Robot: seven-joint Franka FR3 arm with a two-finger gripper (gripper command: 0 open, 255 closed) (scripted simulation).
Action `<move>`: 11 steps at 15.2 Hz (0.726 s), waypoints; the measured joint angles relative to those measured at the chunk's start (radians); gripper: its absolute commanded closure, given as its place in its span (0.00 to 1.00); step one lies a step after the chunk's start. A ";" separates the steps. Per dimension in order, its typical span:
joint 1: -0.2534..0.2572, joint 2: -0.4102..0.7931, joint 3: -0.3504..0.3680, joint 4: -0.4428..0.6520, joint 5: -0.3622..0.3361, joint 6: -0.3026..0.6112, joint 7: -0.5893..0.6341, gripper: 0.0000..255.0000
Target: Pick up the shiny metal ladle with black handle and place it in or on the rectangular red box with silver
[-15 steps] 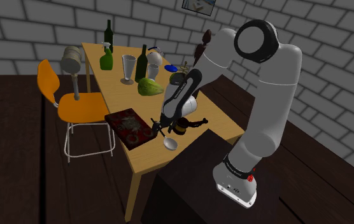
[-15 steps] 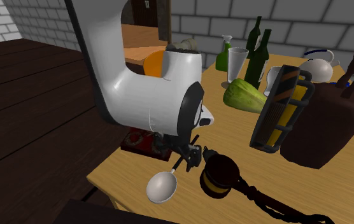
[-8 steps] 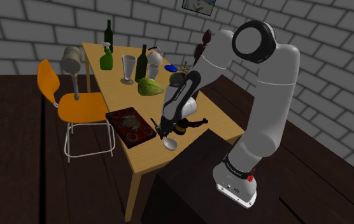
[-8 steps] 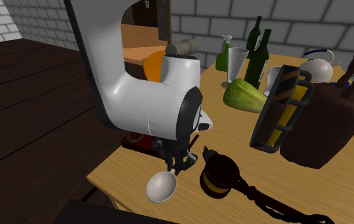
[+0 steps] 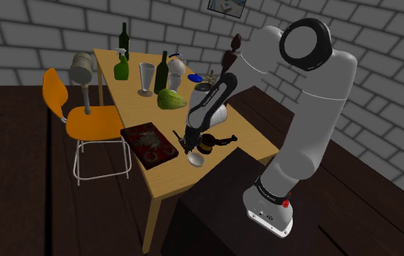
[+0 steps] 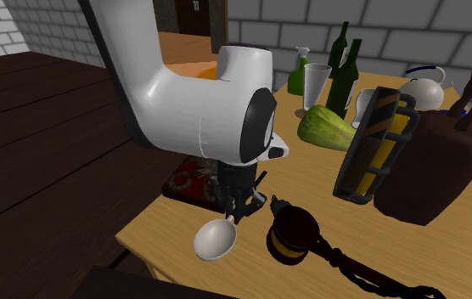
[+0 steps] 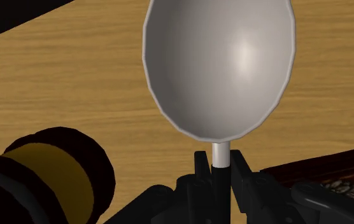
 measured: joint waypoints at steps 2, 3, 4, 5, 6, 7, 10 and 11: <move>0.003 -0.034 -0.002 -0.003 -0.005 -0.031 0.006 1.00; 0.004 -0.050 -0.004 -0.004 -0.007 -0.047 0.009 1.00; 0.004 -0.067 -0.005 -0.008 -0.009 -0.059 0.011 1.00; 0.004 -0.086 -0.006 -0.012 -0.011 -0.074 0.012 1.00; 0.005 -0.099 -0.007 -0.014 -0.013 -0.085 0.014 1.00; 0.006 -0.115 -0.007 -0.012 -0.016 -0.103 0.017 1.00; 0.006 -0.169 -0.010 -0.025 -0.021 -0.144 0.021 1.00; 0.005 -0.182 -0.011 -0.020 -0.024 -0.162 0.023 1.00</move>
